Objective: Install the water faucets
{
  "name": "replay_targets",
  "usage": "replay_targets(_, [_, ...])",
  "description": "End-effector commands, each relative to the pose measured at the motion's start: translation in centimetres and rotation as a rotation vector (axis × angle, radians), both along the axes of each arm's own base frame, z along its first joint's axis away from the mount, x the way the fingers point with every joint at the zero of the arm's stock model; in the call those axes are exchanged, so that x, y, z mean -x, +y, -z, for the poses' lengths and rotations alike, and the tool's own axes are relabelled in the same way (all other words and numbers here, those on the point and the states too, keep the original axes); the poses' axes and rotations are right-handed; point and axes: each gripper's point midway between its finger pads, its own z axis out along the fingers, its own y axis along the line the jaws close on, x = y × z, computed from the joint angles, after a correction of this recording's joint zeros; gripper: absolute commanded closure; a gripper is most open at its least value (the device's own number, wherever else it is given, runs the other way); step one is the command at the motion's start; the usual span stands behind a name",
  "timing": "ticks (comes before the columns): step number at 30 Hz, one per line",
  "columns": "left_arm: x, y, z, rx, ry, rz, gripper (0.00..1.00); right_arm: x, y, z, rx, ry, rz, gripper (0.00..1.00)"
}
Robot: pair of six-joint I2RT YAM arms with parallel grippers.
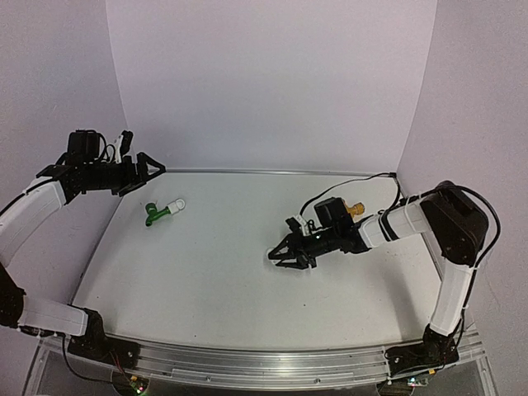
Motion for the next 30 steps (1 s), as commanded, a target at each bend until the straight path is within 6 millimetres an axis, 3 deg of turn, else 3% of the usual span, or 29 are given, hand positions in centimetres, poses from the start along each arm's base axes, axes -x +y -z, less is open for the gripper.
replay_targets(1, [-0.4,0.0,-0.1,-0.016,-0.018,0.003,0.02,2.3,6.8,-5.5,-0.278,0.037,-0.100,0.97])
replay_targets(3, [-0.5,0.0,0.1,-0.018,-0.012,0.001,0.03,1.9,8.8,-5.7,-0.337,0.060,-0.058,0.98])
replay_targets(7, [-0.6,-0.1,0.2,-0.017,-0.007,0.001,0.03,-0.5,11.5,-3.0,-0.417,0.136,0.134,0.94])
replay_targets(12, [-0.5,0.1,0.1,-0.021,-0.013,-0.003,0.03,-3.1,13.2,-0.8,-0.467,0.061,0.303,0.97])
replay_targets(15, [-0.4,-0.1,0.0,-0.017,-0.014,0.005,0.03,-3.2,13.7,0.5,-0.452,0.042,0.330,0.94])
replay_targets(18, [-0.3,-0.1,-0.1,-0.014,-0.015,0.009,0.03,-2.7,13.6,2.0,-0.428,0.048,0.350,0.85])
replay_targets(26, [-0.2,-0.2,-0.1,-0.011,-0.016,0.014,0.03,-2.0,13.2,1.6,-0.409,0.017,0.362,0.57])
replay_targets(30, [-0.3,-0.2,0.1,-0.011,-0.011,0.015,0.03,-1.9,13.0,1.3,-0.401,0.011,0.362,0.48])
